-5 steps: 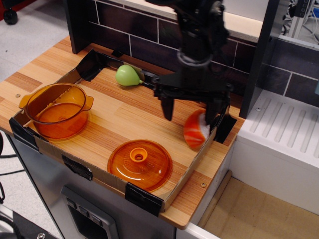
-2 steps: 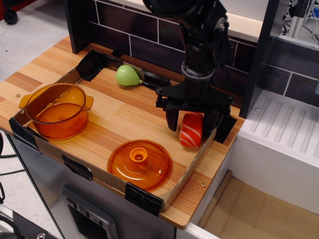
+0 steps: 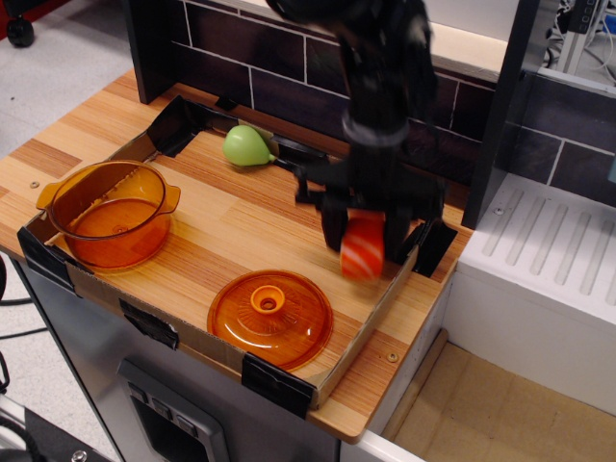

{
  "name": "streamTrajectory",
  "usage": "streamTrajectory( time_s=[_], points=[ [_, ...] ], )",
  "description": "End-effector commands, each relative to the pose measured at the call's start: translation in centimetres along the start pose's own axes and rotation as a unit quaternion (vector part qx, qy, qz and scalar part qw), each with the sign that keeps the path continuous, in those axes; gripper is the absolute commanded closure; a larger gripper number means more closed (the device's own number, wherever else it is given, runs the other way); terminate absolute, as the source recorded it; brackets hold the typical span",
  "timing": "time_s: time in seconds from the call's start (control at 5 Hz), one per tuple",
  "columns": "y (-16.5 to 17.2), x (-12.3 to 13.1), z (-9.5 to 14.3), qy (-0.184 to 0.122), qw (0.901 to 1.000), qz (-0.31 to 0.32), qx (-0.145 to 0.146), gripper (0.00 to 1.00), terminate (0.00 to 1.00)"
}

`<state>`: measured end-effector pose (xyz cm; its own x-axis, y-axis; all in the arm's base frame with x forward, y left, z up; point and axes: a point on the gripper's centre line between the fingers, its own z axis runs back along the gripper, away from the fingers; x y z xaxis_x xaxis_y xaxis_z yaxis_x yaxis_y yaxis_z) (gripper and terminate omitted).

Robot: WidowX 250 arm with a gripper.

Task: Put sushi in pot

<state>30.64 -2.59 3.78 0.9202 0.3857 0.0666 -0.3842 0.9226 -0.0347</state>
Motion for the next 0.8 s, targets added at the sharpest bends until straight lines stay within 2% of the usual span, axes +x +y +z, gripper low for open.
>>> streamTrajectory(
  time_s=[0.0, 0.2, 0.4, 0.6],
  points=[
    [6.9, 2.4, 6.6, -0.054, 0.9978, 0.034, -0.019, 1.00, 0.00],
    [12.0, 2.8, 5.8, -0.043, 0.9987, 0.025, 0.007, 1.00, 0.00],
    [15.5, 2.6, 4.5, -0.042, 0.9988, -0.006, 0.024, 1.00, 0.00],
    [16.9, 2.4, 3.6, -0.048, 0.9982, -0.017, 0.033, 1.00, 0.00]
  ],
)
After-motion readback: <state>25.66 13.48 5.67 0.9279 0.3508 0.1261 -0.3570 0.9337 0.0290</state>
